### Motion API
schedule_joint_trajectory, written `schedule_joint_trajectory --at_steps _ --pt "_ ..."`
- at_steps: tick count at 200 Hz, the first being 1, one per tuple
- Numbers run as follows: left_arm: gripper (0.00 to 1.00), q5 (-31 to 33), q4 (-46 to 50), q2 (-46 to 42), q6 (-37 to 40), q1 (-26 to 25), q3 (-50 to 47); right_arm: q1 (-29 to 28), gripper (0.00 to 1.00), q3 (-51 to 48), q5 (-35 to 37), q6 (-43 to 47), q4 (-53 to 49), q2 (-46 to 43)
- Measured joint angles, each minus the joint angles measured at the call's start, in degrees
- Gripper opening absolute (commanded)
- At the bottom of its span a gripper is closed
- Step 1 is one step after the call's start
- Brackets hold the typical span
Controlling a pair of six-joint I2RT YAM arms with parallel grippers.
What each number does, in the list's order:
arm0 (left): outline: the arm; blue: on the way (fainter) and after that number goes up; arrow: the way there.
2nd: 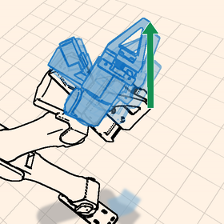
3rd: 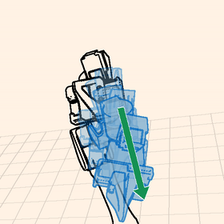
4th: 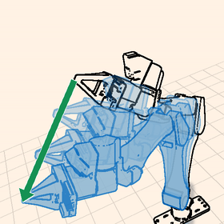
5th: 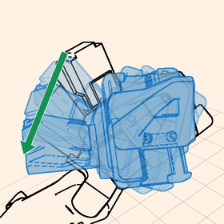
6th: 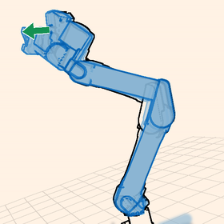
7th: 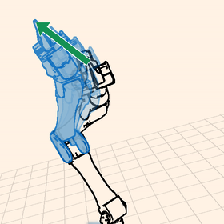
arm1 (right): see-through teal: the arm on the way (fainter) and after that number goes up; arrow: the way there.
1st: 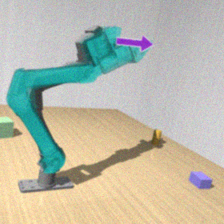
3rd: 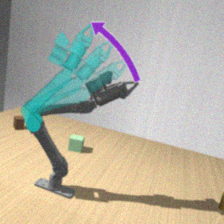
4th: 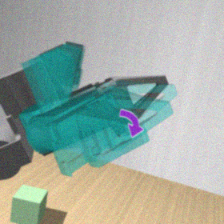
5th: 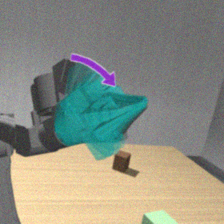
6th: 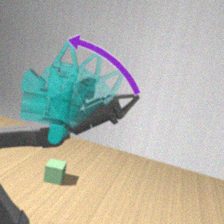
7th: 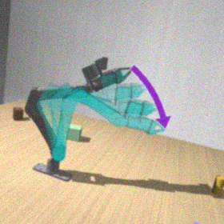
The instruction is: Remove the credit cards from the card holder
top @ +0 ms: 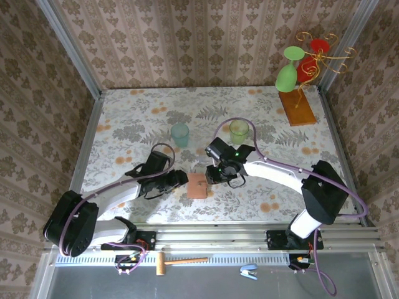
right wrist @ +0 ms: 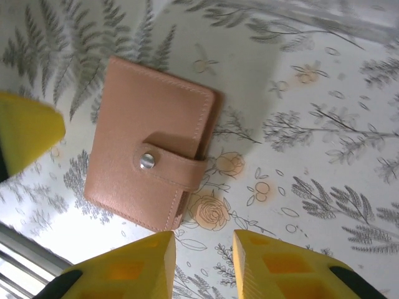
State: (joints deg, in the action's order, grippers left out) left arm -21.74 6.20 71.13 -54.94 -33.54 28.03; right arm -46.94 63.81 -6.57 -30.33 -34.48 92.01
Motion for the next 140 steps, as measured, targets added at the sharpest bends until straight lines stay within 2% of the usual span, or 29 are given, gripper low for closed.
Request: schedule_joint_trajectory --at_steps 45,99,140 --pt "0.35 -4.8 -4.9 -0.2 -1.0 3.8 -1.7 -1.0 0.29 2.1 -0.9 20.9 0.0 1.9" --pt "0.34 -7.1 -9.3 -0.2 -2.4 5.9 -3.1 -3.5 0.29 2.3 -1.4 49.5 0.9 2.6" --pt "0.35 -7.8 -9.2 -3.7 -2.5 10.2 -5.4 -3.7 0.33 7.6 -1.9 62.7 -1.4 8.8"
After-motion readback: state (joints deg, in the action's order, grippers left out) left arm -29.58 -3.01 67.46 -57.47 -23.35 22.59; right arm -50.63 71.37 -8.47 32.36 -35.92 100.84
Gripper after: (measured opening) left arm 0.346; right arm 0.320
